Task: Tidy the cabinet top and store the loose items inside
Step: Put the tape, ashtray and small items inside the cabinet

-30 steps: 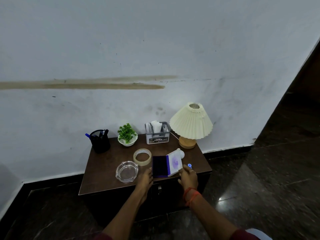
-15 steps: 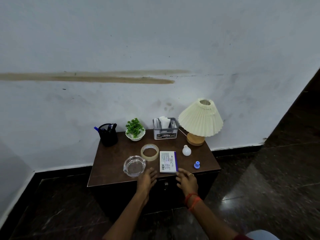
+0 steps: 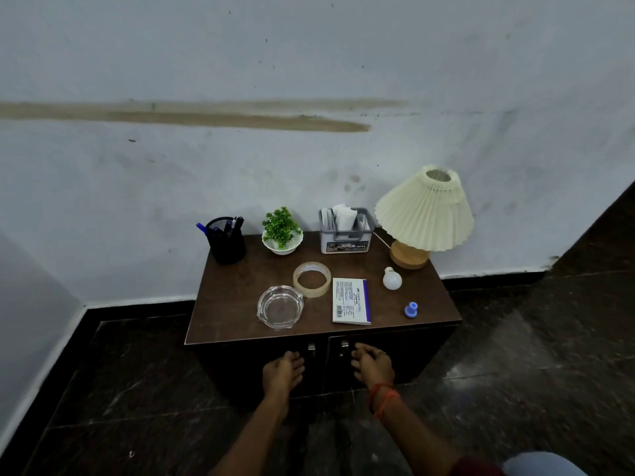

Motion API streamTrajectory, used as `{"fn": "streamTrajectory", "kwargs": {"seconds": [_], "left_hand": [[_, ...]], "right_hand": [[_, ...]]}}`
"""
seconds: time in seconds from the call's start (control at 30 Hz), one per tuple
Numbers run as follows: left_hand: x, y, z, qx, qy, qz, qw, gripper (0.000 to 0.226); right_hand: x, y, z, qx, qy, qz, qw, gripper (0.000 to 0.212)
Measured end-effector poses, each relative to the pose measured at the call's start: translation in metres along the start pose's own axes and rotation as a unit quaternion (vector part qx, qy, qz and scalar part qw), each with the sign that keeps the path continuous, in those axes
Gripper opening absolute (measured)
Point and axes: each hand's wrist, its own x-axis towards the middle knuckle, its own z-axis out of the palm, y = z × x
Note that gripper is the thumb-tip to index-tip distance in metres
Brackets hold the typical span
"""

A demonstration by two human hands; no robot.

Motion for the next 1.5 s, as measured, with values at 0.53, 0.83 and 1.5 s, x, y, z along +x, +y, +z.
{"fn": "streamTrajectory", "kwargs": {"seconds": [0.53, 0.83, 1.5], "left_hand": [[0.011, -0.005, 0.013, 0.039, -0.049, 0.002, 0.998, 0.022], [0.007, -0.001, 0.016, 0.049, -0.057, 0.009, 0.997, 0.02], [0.002, 0.003, 0.021, 0.064, -0.052, 0.008, 0.997, 0.016]], "right_hand": [[0.025, 0.02, 0.011, -0.161, -0.123, 0.034, 0.979, 0.043], [0.06, 0.064, -0.005, -0.225, -0.122, -0.013, 0.967, 0.057], [0.006, 0.084, -0.122, -0.455, -0.166, -0.15, 0.862, 0.012]]}}
